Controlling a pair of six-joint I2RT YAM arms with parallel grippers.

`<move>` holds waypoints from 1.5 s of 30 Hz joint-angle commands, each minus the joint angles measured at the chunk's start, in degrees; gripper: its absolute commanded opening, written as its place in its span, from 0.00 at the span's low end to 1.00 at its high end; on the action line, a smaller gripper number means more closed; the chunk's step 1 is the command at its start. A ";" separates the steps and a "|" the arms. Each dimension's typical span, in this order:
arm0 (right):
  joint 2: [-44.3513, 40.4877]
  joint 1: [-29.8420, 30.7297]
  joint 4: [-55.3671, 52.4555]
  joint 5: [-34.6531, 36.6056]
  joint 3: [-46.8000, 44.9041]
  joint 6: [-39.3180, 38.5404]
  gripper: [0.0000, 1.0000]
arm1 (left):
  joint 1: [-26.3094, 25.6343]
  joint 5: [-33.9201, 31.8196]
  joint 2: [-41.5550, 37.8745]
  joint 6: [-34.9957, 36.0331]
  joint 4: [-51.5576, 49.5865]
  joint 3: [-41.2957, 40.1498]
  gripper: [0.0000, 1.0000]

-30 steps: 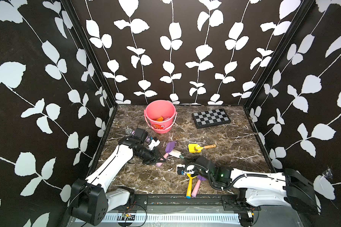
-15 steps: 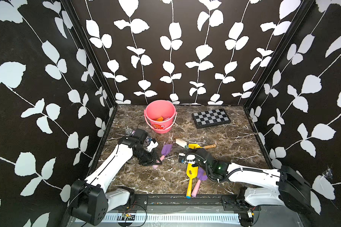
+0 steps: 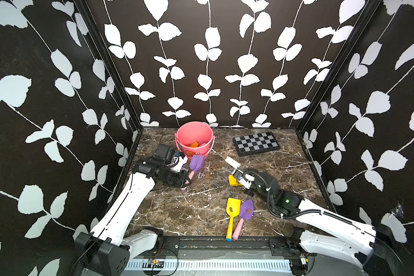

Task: Brush the soil off the hand trowel and place it into the bucket
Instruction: Place the hand trowel in the bucket.

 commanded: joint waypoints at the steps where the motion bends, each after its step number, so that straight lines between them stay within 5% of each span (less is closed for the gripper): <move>1: -2.41 -3.73 -4.32 -12.05 3.02 11.12 0.00 | -0.23 -7.24 0.00 3.35 -1.13 5.32 0.00; 8: -0.73 -12.29 -8.54 -28.18 7.90 23.89 0.00 | -0.27 -17.44 5.22 6.17 1.55 16.61 0.00; 17: 8.58 -11.78 4.50 -43.27 6.06 45.47 0.00 | -0.23 -21.09 19.02 8.46 2.70 29.47 0.00; 31: 6.27 -9.94 2.68 -36.62 4.08 43.35 0.00 | -0.32 -25.19 41.91 13.04 -4.34 49.88 0.00; 45: 5.44 -9.94 1.85 -33.59 2.83 41.46 0.00 | -0.34 -28.33 53.42 15.38 -10.91 60.61 0.18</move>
